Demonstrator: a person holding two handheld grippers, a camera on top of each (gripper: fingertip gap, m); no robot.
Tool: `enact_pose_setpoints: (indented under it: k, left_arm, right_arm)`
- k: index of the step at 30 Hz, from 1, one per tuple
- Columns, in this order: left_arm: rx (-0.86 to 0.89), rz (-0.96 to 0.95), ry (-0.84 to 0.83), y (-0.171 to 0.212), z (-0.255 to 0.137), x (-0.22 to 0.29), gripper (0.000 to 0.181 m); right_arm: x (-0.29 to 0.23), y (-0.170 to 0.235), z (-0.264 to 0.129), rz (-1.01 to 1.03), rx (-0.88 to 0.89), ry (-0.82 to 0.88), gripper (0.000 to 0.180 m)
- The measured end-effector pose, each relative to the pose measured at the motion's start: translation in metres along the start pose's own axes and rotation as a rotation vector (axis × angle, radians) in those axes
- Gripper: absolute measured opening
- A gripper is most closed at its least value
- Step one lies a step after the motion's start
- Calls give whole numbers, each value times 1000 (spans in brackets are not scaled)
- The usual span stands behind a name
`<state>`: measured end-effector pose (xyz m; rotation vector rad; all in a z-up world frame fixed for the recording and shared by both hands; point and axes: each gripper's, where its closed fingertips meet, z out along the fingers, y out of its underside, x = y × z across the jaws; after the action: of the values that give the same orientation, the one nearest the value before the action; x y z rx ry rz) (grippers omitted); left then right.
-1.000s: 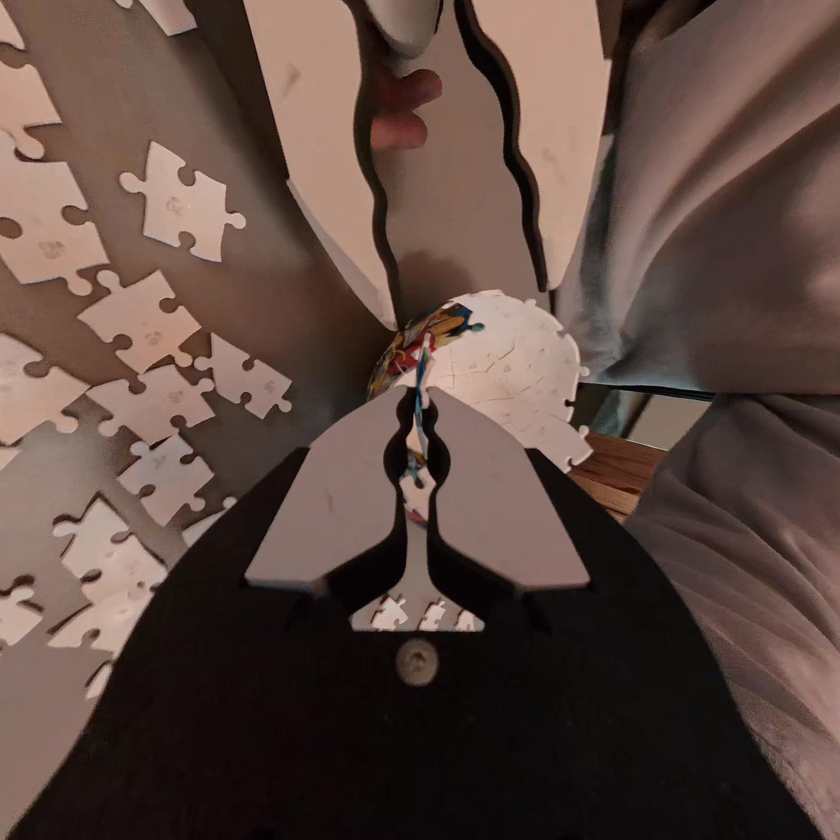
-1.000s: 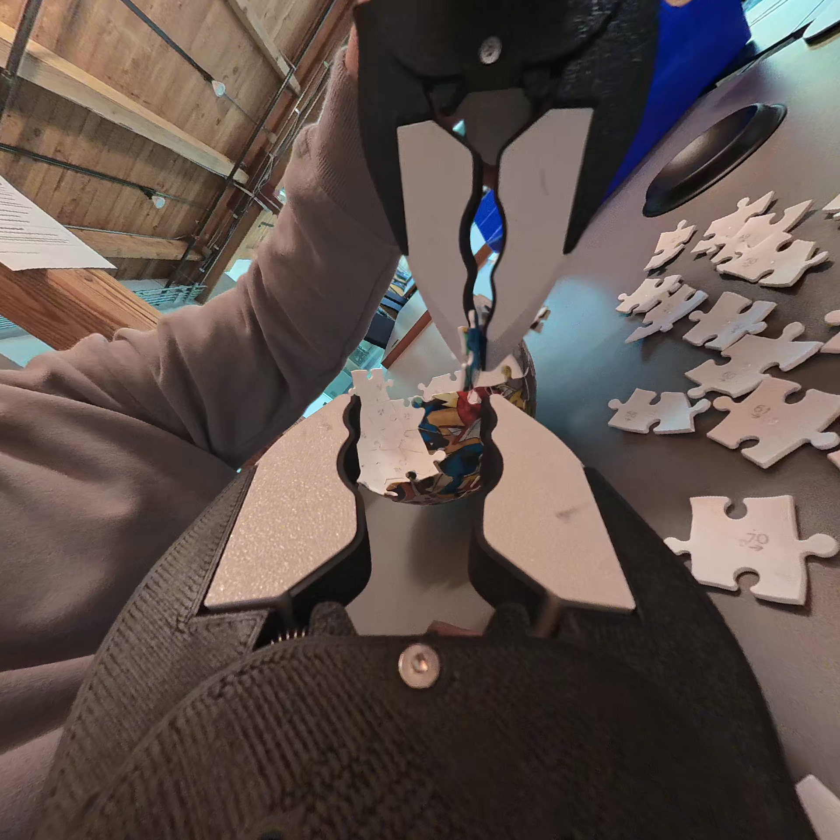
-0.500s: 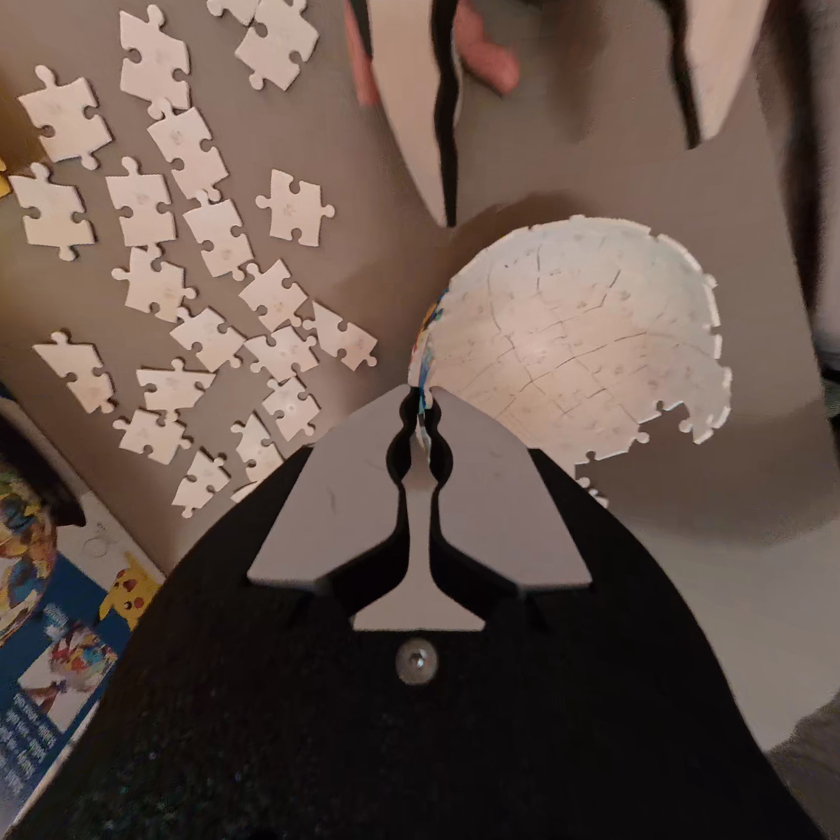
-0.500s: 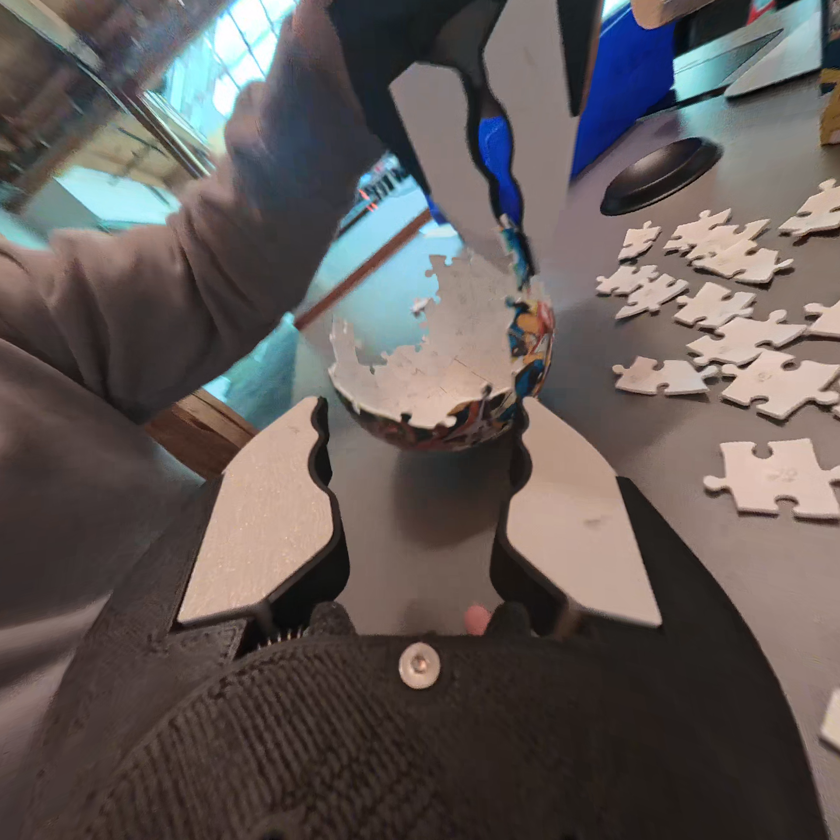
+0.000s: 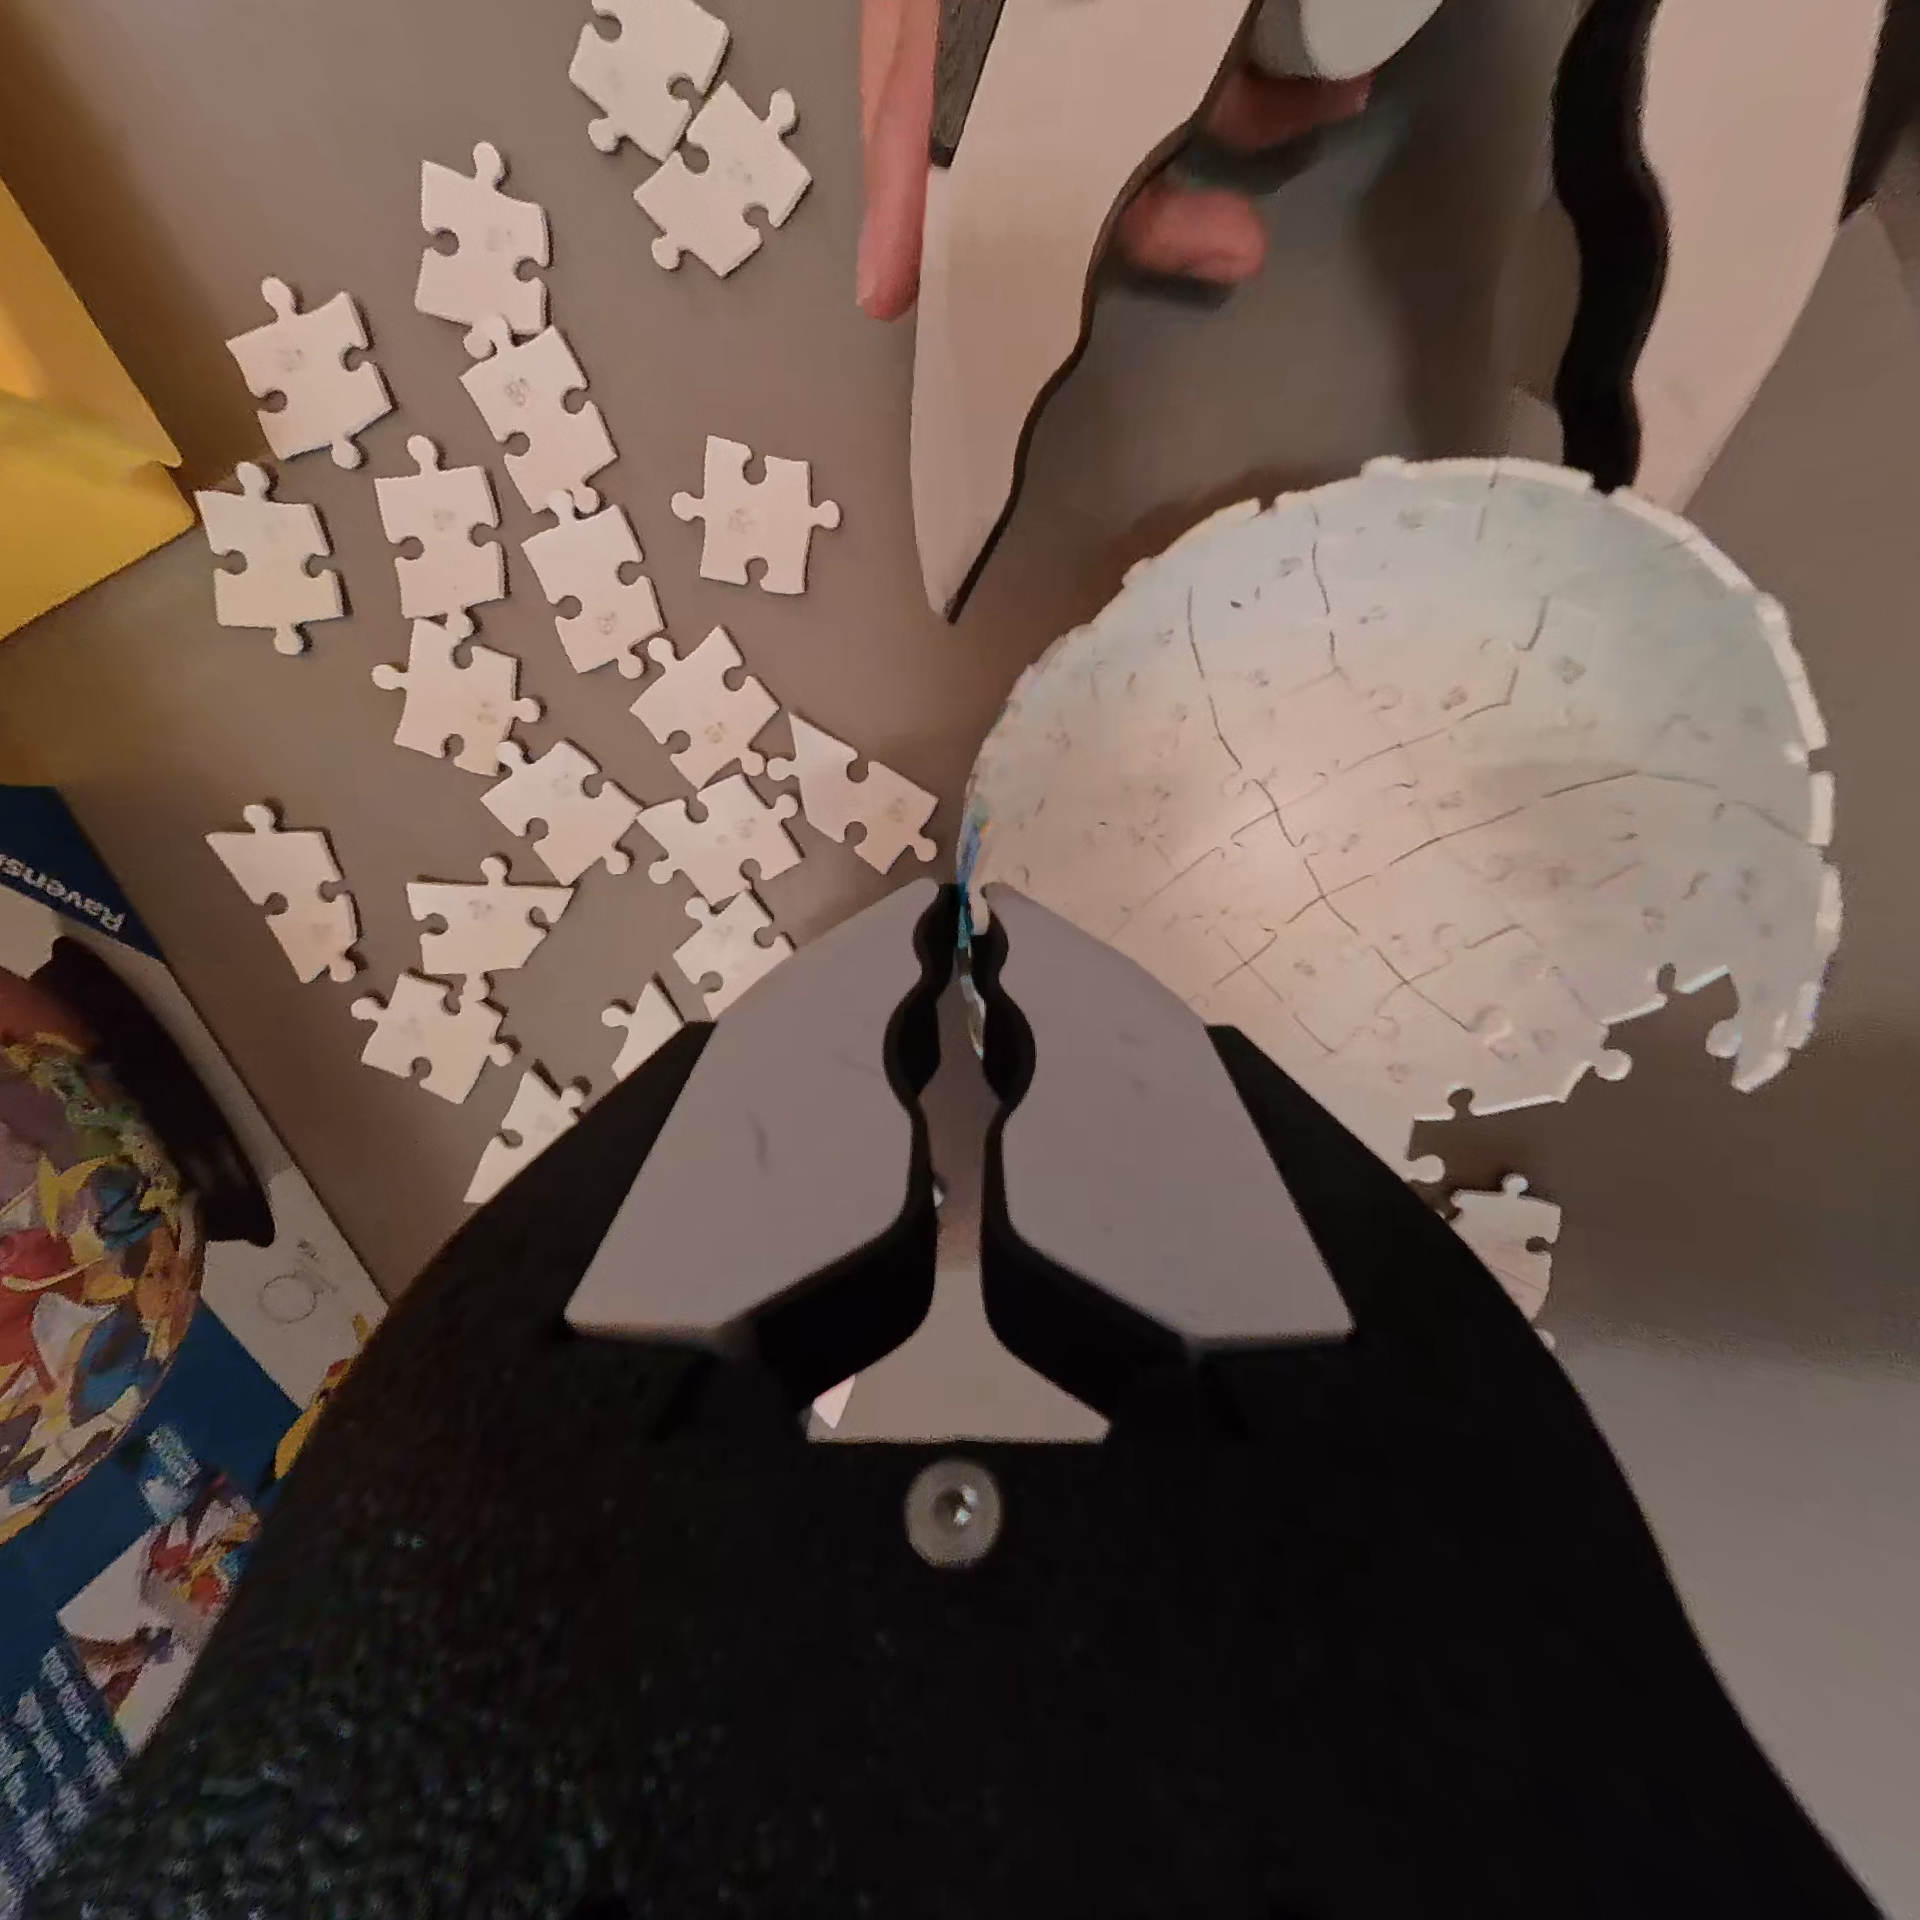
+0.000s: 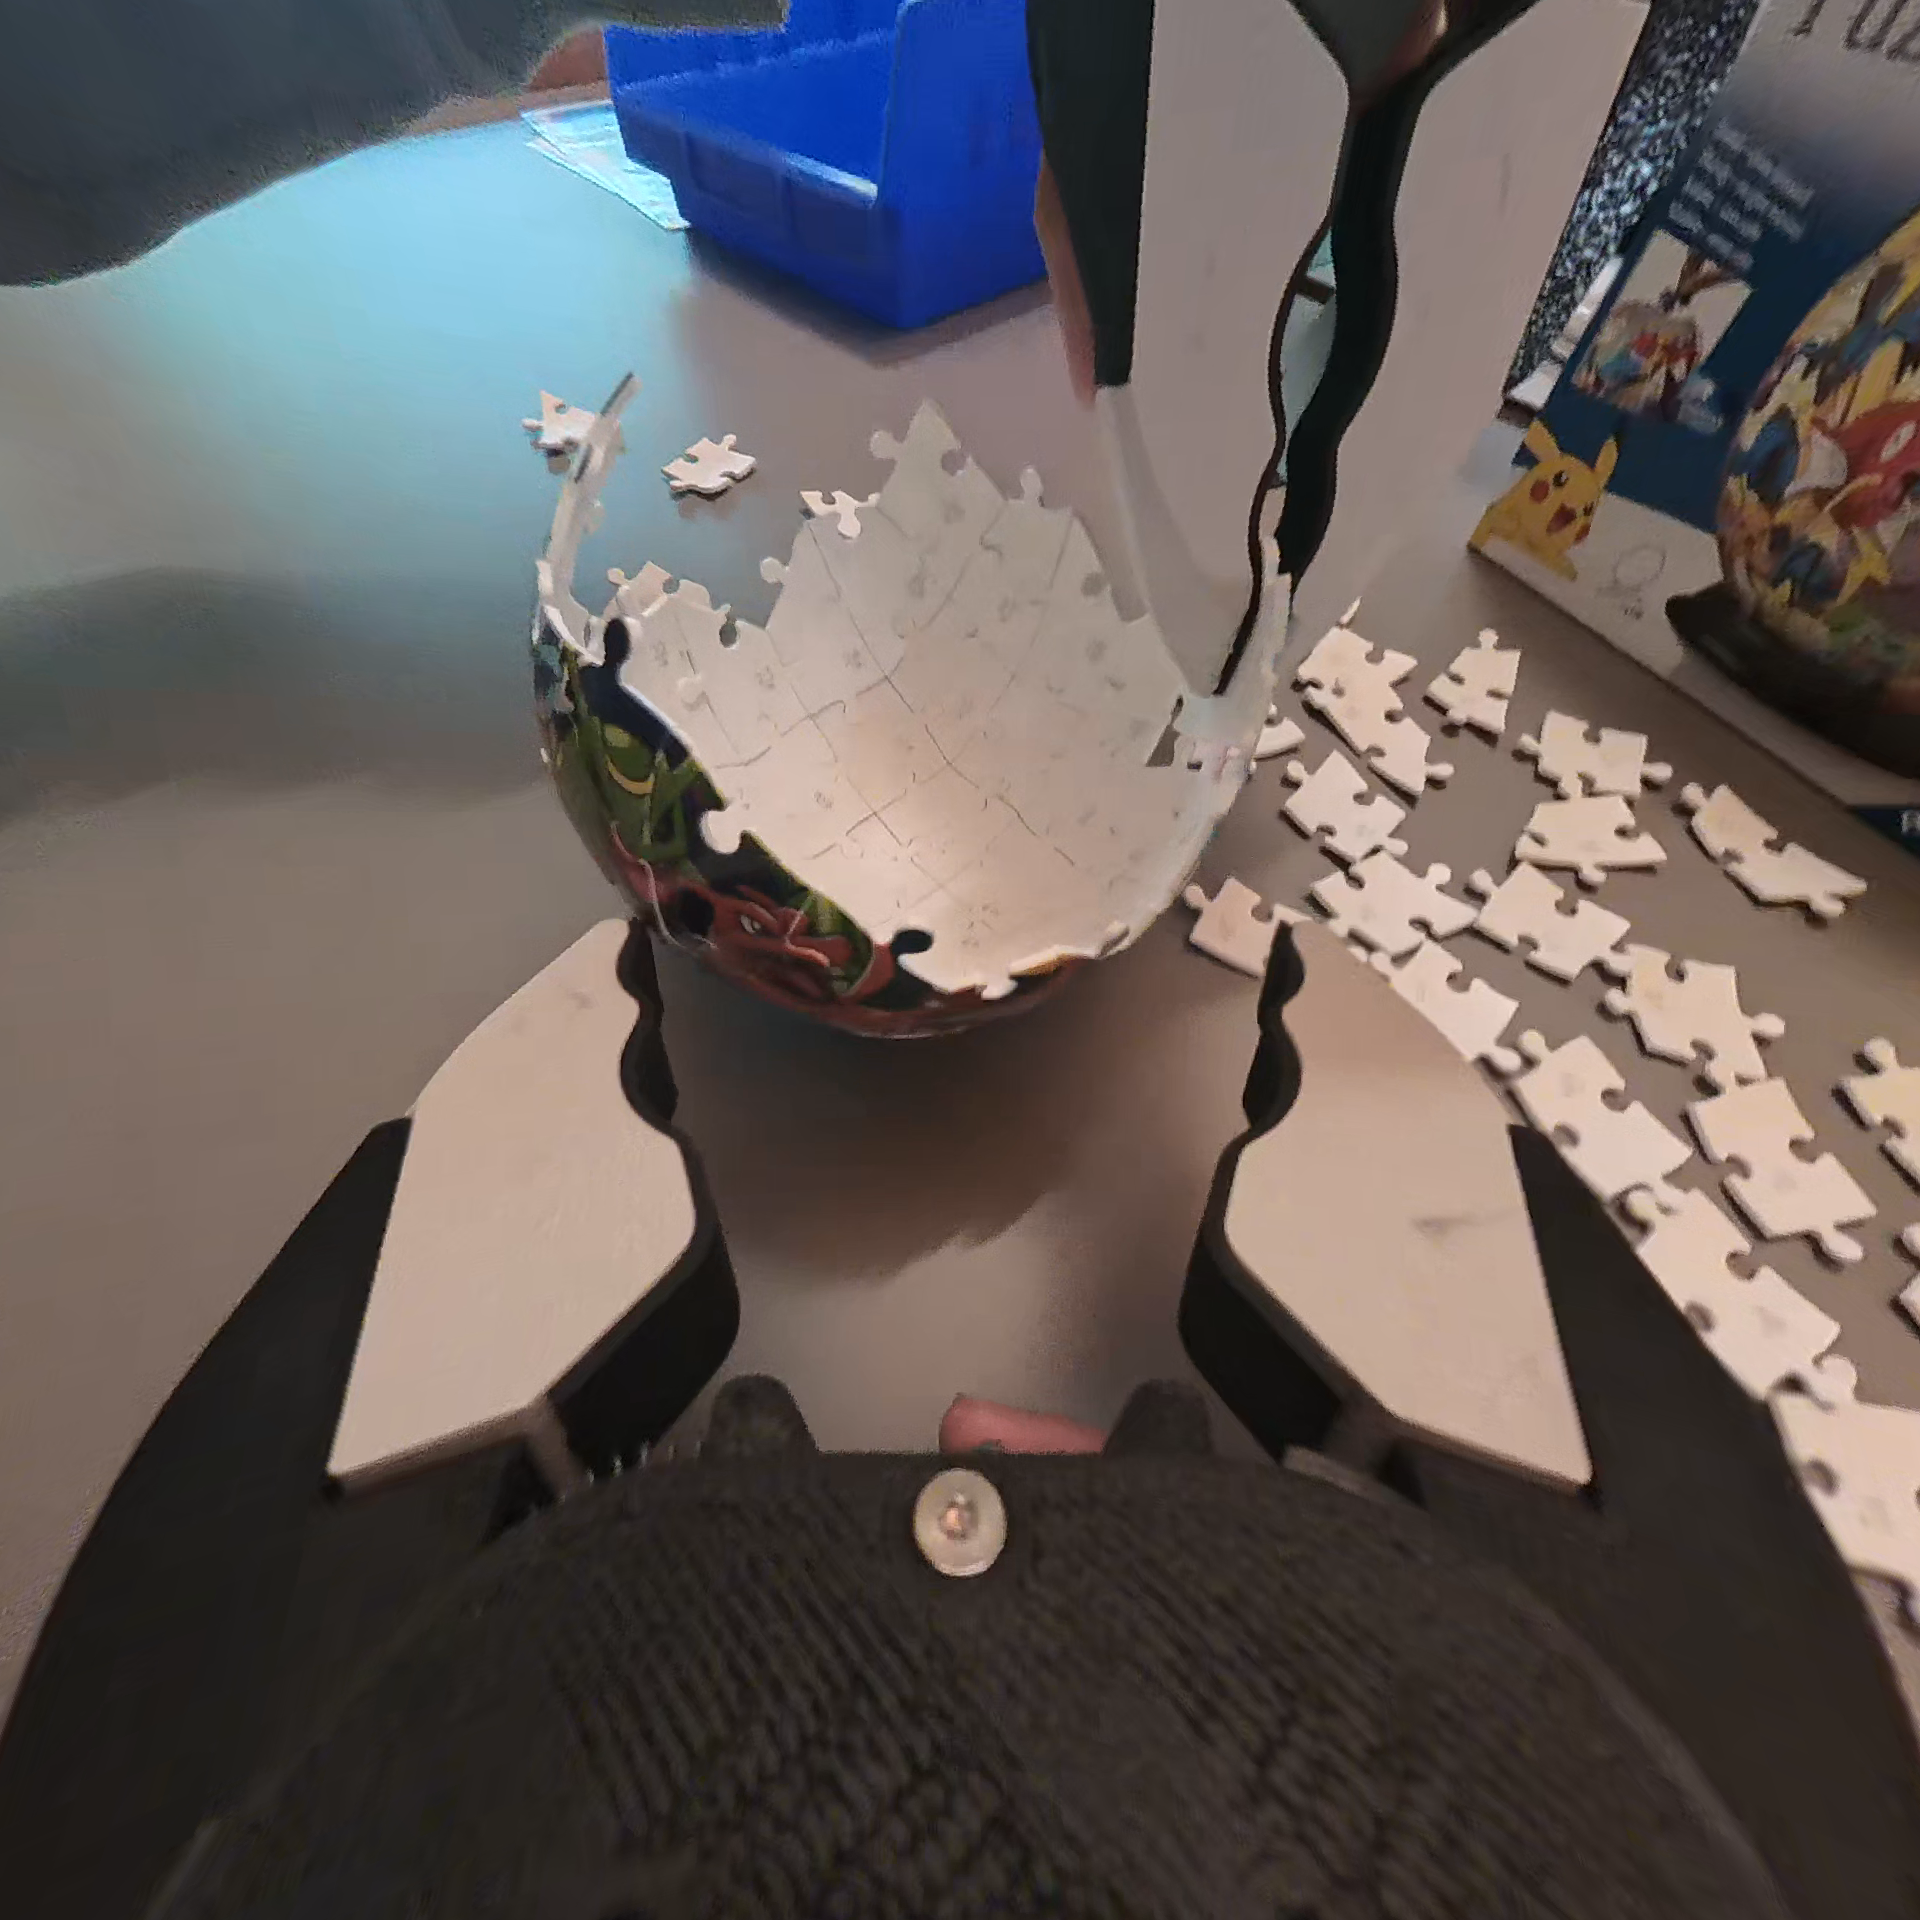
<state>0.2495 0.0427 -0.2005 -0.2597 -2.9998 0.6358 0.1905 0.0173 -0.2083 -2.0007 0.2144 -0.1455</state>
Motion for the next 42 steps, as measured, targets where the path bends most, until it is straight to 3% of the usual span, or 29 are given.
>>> enact_pose_setpoints:
  k: [1, 17, 24, 31, 37, 42]
  left_arm:
    - [18, 2, 1, 0, 0, 0, 1]
    - [324, -90, -95, 17, -10, -13, 2]
    - [289, -143, -75, 34, -7, -15, 2]
    - [247, -182, -104, 48, -7, -15, 2]
    - [243, -220, -152, 60, -11, -13, 2]
    - [247, -226, -196, 67, -19, -15, 3]
  right_arm:
    - [0, -1, 2, -11, 3, -12, 109]
    - [12, -4, 19, -42, -47, -352, 97]
    - [21, -13, 19, 48, -6, -431, 90]
    - [25, -16, 26, 64, 0, -386, 88]
    - [24, -25, 37, -37, 48, -234, 99]
    - [18, -28, 44, -81, 53, -210, 103]
